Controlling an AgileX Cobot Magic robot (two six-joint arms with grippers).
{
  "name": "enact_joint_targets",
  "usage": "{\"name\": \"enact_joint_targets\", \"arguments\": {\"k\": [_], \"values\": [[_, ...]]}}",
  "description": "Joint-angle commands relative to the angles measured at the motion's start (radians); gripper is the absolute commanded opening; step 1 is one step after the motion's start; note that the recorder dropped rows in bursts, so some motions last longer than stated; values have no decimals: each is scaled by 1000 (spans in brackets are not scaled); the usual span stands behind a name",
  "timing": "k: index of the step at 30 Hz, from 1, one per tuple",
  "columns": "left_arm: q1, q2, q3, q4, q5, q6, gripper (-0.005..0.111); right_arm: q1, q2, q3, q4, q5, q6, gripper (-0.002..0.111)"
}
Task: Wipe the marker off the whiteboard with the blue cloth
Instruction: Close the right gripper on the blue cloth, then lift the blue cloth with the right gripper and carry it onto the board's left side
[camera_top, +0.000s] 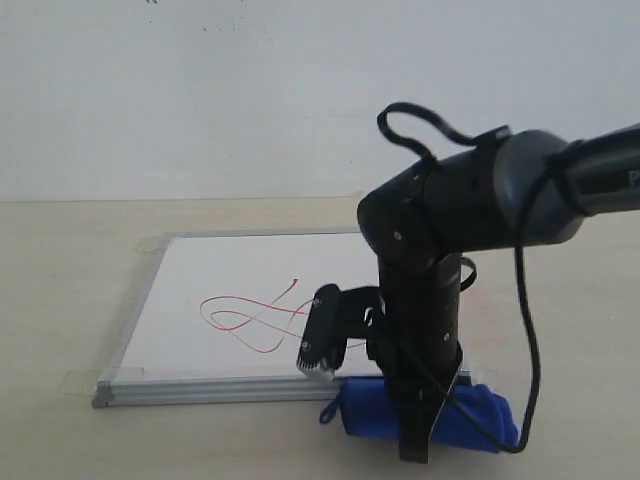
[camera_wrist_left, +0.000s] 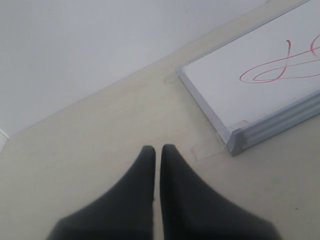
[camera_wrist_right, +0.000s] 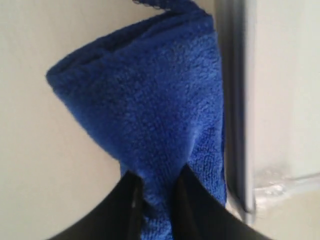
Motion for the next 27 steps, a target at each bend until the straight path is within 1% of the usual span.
{"name": "enact_joint_targets", "arguments": {"k": [1, 6, 10, 13, 16, 18, 20, 22, 25, 27], "values": [[-2, -3, 3, -2, -3, 5, 4, -1, -160, 1, 0, -3, -10, 0], [-2, -3, 3, -2, -3, 5, 4, -1, -276, 1, 2, -28, 1, 0], [-2, -3, 3, -2, -3, 5, 4, -1, -287, 1, 21, -56, 9, 0], [-2, -3, 3, -2, -3, 5, 4, -1, -273, 1, 93, -138, 9, 0], [-2, -3, 3, -2, -3, 5, 4, -1, -255, 1, 191, -291, 9, 0], [-2, -3, 3, -2, -3, 5, 4, -1, -234, -2, 295, -380, 9, 0], [-2, -3, 3, -2, -3, 5, 4, -1, -205, -15, 400, -420, 7, 0], [-2, -3, 3, -2, -3, 5, 4, 1, -160, -51, 455, -403, -20, 0], [-2, -3, 3, -2, -3, 5, 4, 12, -80, -132, 457, -332, -63, 0], [-2, -3, 3, -2, -3, 5, 4, 21, -24, -198, 463, -288, -55, 0]]}}
